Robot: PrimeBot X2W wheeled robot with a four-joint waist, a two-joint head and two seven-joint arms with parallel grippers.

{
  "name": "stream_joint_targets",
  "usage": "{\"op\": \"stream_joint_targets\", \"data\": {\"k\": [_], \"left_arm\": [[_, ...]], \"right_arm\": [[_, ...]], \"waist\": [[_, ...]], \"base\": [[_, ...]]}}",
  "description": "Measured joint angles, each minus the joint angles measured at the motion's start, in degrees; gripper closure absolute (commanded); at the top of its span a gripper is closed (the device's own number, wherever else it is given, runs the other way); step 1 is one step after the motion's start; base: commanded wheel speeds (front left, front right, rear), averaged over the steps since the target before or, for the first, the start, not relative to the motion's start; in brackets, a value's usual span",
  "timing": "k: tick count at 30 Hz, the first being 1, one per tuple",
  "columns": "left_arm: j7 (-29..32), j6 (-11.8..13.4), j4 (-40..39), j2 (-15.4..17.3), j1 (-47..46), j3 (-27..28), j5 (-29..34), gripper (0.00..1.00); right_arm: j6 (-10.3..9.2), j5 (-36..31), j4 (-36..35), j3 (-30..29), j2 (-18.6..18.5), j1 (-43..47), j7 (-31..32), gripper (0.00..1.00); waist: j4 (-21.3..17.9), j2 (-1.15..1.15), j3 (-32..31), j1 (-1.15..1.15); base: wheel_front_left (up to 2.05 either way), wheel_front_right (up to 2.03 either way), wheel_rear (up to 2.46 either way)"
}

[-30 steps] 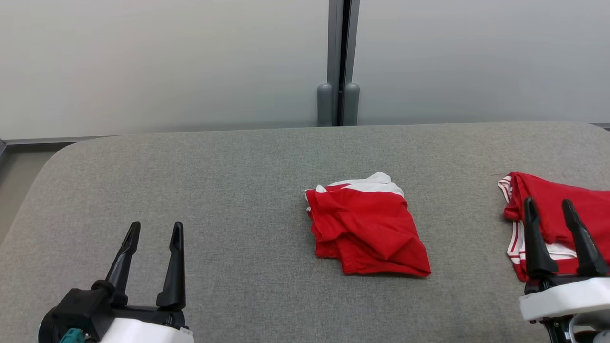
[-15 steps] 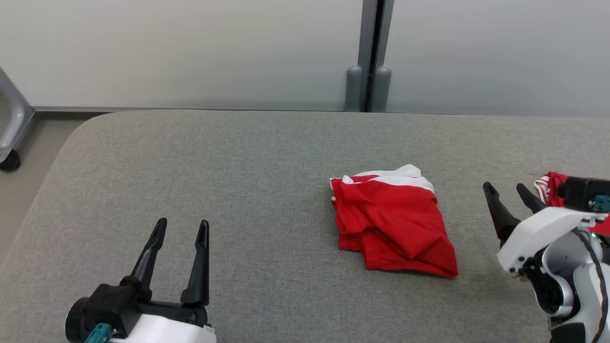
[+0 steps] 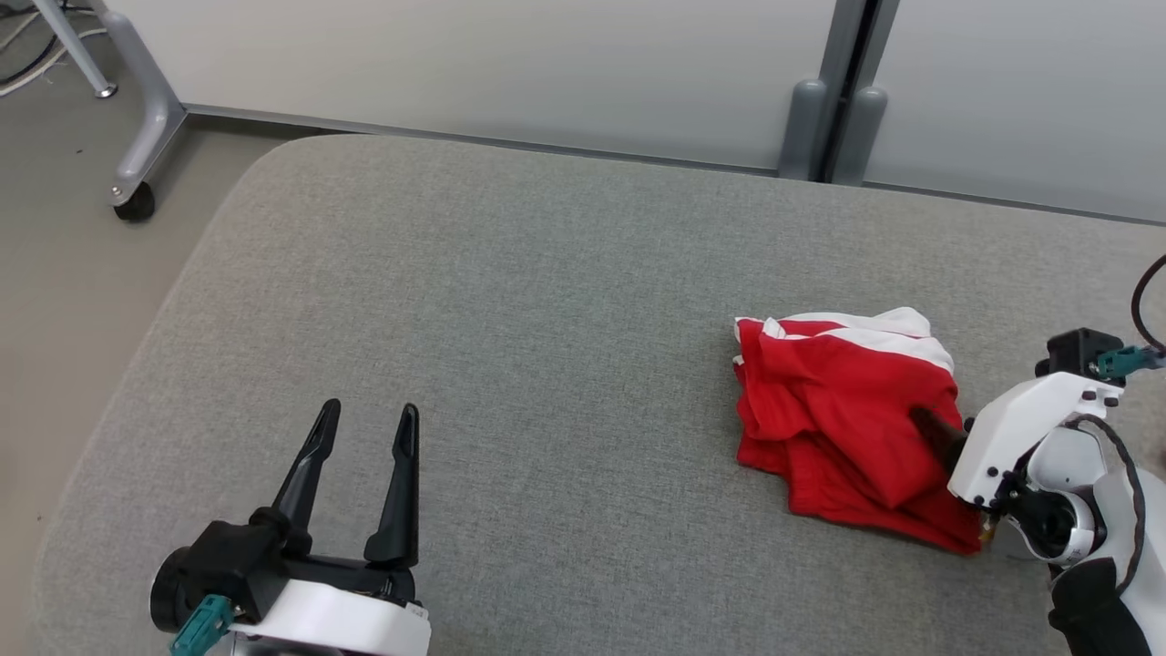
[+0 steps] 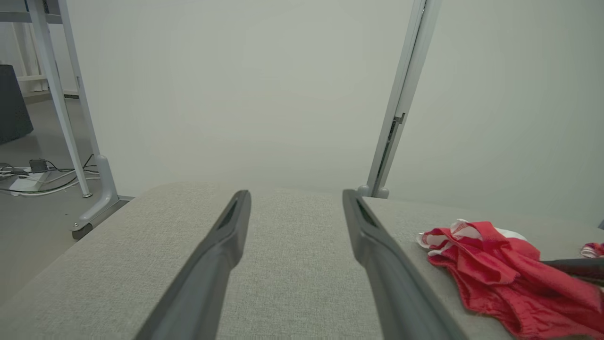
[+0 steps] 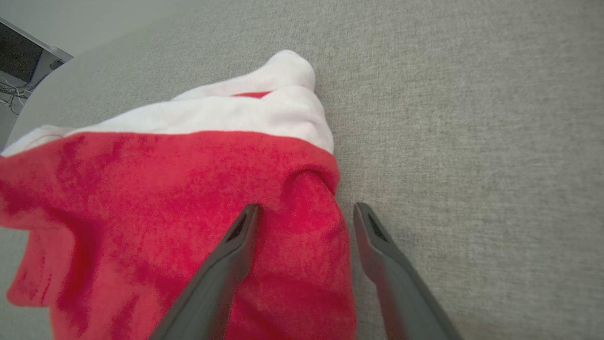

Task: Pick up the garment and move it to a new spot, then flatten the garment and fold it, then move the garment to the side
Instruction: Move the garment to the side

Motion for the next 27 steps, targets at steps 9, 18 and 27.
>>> {"op": "stream_joint_targets", "data": {"k": [9, 18, 27], "left_arm": [[0.0, -0.6, 0.7, -0.4, -0.1, 0.4, 0.4, 0.00], [0.3, -0.8, 0.5, 0.2, -0.1, 0.1, 0.8, 0.00], [1.9, -2.1, -0.5, 0.6, -1.0, -1.9, 0.8, 0.00]], "right_arm": [[0.00, 2.9, 5.3, 0.2, 0.2, -1.9, 0.6, 1.00], [0.00, 5.6, 3.3, 5.5, -0.1, -3.4, -5.3, 1.00], [0.00, 9.6, -1.8, 13.5, -1.4, -3.6, -4.6, 1.00]], "waist": [[1.7, 0.00, 0.7, 0.00], [-1.1, 0.00, -1.4, 0.00], [-11.5, 0.00, -3.6, 0.00]], "base": [[0.00, 0.00, 0.00], [0.00, 0.00, 0.00], [0.00, 0.00, 0.00]]}}
